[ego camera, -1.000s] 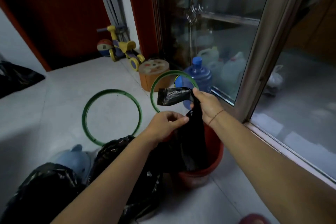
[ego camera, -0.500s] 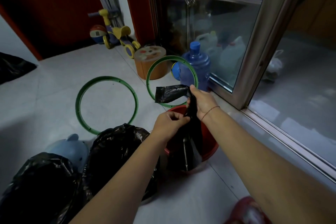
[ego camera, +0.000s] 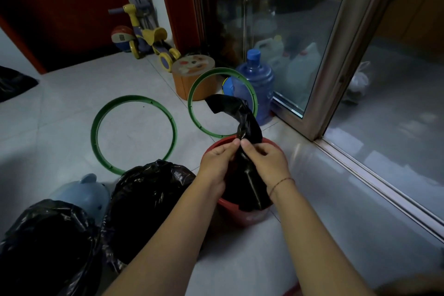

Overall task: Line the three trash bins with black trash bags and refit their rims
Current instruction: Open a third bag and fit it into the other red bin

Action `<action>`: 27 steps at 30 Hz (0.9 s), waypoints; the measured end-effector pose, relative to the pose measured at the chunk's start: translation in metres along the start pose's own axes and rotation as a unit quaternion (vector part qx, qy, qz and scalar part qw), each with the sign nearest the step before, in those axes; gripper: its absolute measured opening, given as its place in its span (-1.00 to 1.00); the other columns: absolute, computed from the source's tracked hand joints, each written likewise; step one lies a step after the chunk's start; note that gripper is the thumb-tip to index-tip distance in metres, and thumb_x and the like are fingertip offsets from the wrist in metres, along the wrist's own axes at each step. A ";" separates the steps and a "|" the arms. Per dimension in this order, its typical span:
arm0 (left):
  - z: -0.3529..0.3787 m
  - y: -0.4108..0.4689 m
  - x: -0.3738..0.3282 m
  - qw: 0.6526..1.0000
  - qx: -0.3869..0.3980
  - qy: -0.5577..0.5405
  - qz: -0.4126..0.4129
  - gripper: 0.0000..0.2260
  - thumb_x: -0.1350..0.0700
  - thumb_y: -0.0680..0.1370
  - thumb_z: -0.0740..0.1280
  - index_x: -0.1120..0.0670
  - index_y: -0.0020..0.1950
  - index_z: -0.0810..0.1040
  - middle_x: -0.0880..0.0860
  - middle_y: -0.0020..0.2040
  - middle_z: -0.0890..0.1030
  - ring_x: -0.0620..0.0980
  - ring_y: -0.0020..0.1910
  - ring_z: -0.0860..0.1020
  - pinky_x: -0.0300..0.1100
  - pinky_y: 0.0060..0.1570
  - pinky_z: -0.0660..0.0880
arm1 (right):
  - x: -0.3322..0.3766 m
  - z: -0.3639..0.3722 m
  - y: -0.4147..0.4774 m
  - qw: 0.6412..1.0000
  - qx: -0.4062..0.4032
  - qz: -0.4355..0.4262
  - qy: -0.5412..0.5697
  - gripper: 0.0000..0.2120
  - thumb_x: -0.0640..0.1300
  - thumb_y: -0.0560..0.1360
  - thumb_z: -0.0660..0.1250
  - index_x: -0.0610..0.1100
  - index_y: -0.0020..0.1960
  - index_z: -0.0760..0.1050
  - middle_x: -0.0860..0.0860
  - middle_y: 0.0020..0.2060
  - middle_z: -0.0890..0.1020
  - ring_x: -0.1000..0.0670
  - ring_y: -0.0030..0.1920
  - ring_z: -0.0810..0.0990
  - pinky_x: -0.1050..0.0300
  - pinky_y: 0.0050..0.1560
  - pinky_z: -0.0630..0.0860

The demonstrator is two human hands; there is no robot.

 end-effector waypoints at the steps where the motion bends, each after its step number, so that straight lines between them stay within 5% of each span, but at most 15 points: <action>1: 0.001 0.000 0.001 1.000 0.003 -0.015 -0.008 -0.87 0.12 0.51 0.38 0.16 -0.11 0.67 0.14 -0.20 0.68 0.05 -0.21 0.65 -0.17 -0.19 0.58 | -0.001 0.003 0.000 1.000 0.010 0.001 0.020 -0.68 0.15 0.40 0.40 -0.12 -0.10 0.62 -0.03 -0.22 0.71 -0.02 -0.15 0.69 0.08 -0.05 0.61; 6: 0.002 0.000 0.003 0.992 0.012 -0.102 -0.074 -0.80 0.03 0.57 0.28 0.13 0.00 0.60 0.09 -0.10 0.64 -0.01 -0.12 0.59 -0.17 -0.16 0.57 | -0.015 0.006 0.020 0.973 0.016 0.026 0.230 -0.78 -0.03 0.46 0.40 -0.20 -0.13 0.55 -0.11 -0.27 0.69 -0.07 -0.22 0.66 0.02 -0.04 0.59; 9: -0.012 0.011 0.009 0.988 -0.002 -0.107 -0.113 -0.85 0.20 0.64 0.12 0.11 0.05 0.48 0.09 -0.01 0.62 -0.13 -0.26 0.60 -0.28 -0.39 0.58 | -0.027 0.000 0.034 0.934 0.017 0.100 0.341 -0.52 0.17 0.44 0.32 -0.23 0.09 0.59 -0.19 -0.04 0.69 -0.18 0.01 0.65 -0.03 0.00 0.58; 12: -0.031 0.013 0.011 0.989 -0.036 -0.056 -0.132 -0.78 0.33 0.63 0.03 0.17 0.14 0.42 0.04 -0.25 0.67 -0.15 -0.49 0.57 -0.37 -0.50 0.48 | -0.036 -0.004 0.037 0.908 0.043 0.186 0.372 -0.38 0.30 0.48 0.17 -0.18 0.23 0.54 -0.20 0.11 0.63 -0.18 0.11 0.59 -0.04 -0.05 0.54; 15: -0.047 0.016 0.012 0.990 -0.060 -0.020 -0.127 -0.86 0.23 0.63 0.12 0.13 0.10 0.45 -0.04 -0.42 0.64 -0.09 -0.42 0.58 -0.25 -0.17 0.58 | -0.040 -0.012 0.037 0.903 0.052 0.229 0.360 -0.32 0.37 0.46 0.12 -0.17 0.23 0.53 -0.18 0.06 0.64 -0.16 0.05 0.59 -0.04 -0.07 0.52; 17: -0.047 0.018 0.018 0.979 -0.054 -0.090 -0.177 -0.76 0.04 0.60 0.24 0.16 0.15 0.54 0.07 -0.23 0.68 0.04 -0.17 0.60 -0.03 0.14 0.52 | -0.042 -0.019 0.034 0.897 0.047 0.264 0.351 -0.28 0.39 0.44 0.13 -0.20 0.22 0.51 -0.15 0.05 0.62 -0.17 0.10 0.56 -0.05 0.01 0.48; 20: -0.044 0.014 0.012 0.958 -0.038 -0.198 -0.203 -0.64 -0.06 0.59 0.24 0.23 0.03 0.62 0.26 -0.11 0.66 0.19 -0.06 0.56 0.07 -0.02 0.46 | -0.047 -0.030 0.029 0.858 0.044 0.312 0.406 -0.30 0.38 0.43 0.17 -0.25 0.13 0.49 -0.15 -0.02 0.60 -0.19 0.22 0.47 -0.12 0.16 0.32; 23: -0.060 0.012 0.002 0.967 -0.052 -0.195 -0.154 -0.55 -0.12 0.60 0.16 0.27 -0.07 0.56 0.32 -0.22 0.66 0.21 -0.10 0.52 0.08 0.03 0.41 | -0.056 -0.049 0.037 0.859 0.019 0.298 0.416 -0.37 0.38 0.42 0.18 -0.21 0.01 0.53 -0.23 -0.24 0.68 -0.22 -0.04 0.54 -0.16 -0.06 0.45; 27: -0.089 0.023 -0.008 0.970 -0.112 -0.195 -0.090 -0.54 -0.19 0.58 0.18 0.13 0.27 0.47 0.19 0.19 0.53 0.22 0.16 0.51 0.16 0.16 0.38 | -0.074 -0.083 0.052 0.876 -0.075 0.264 0.397 -0.32 0.38 0.43 0.15 -0.24 0.07 0.51 -0.21 -0.06 0.63 -0.22 -0.03 0.54 -0.15 0.17 0.40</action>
Point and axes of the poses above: each hand's wrist, its own y-axis towards the middle knuckle, its own z-axis out of the palm, x = y × z, the point moved 7 cm from there along y, towards the middle knuckle
